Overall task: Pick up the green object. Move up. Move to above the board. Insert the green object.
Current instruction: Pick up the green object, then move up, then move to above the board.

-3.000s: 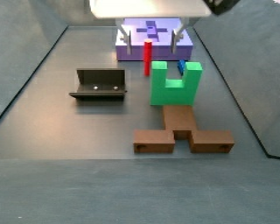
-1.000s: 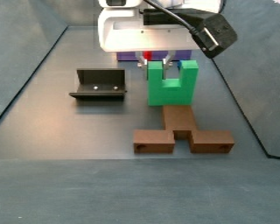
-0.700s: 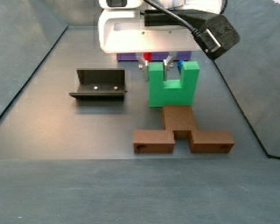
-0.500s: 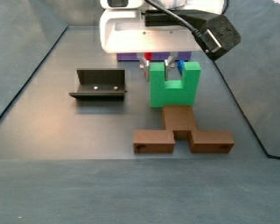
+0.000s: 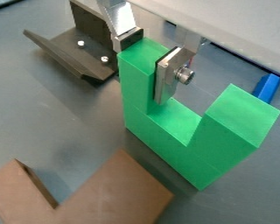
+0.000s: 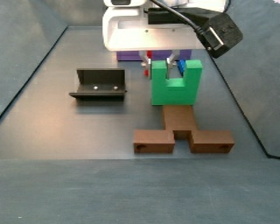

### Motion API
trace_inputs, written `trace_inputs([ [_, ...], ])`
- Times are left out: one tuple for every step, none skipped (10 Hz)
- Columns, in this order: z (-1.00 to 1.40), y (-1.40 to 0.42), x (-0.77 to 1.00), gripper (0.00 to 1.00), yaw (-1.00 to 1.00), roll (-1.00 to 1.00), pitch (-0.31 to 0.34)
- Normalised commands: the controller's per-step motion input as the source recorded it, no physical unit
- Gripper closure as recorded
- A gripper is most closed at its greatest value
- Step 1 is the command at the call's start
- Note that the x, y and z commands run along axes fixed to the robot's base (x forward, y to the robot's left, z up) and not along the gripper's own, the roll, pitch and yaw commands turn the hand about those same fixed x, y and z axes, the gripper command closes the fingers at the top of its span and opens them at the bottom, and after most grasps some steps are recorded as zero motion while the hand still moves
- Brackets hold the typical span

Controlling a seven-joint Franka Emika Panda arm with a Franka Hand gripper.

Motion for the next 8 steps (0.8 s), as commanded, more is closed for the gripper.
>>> trace_inputs([
  [0.00, 0.00, 0.00, 1.00, 0.00, 0.00, 0.000],
  [0.00, 0.00, 0.00, 1.00, 0.00, 0.00, 0.000],
  [0.00, 0.00, 0.00, 1.00, 0.00, 0.00, 0.000],
  [0.83, 0.00, 0.00, 1.00, 0.00, 0.00, 0.000],
  [0.84, 0.04, -0.02, 1.00, -0.04, 0.01, 0.018],
  [0.56, 0.04, -0.05, 1.00, -0.05, 0.02, 0.056],
  [0.35, 0.03, -0.02, 1.00, -0.04, 0.03, 0.043],
  [1.40, 0.00, 0.00, 1.00, 0.00, 0.00, 0.000],
])
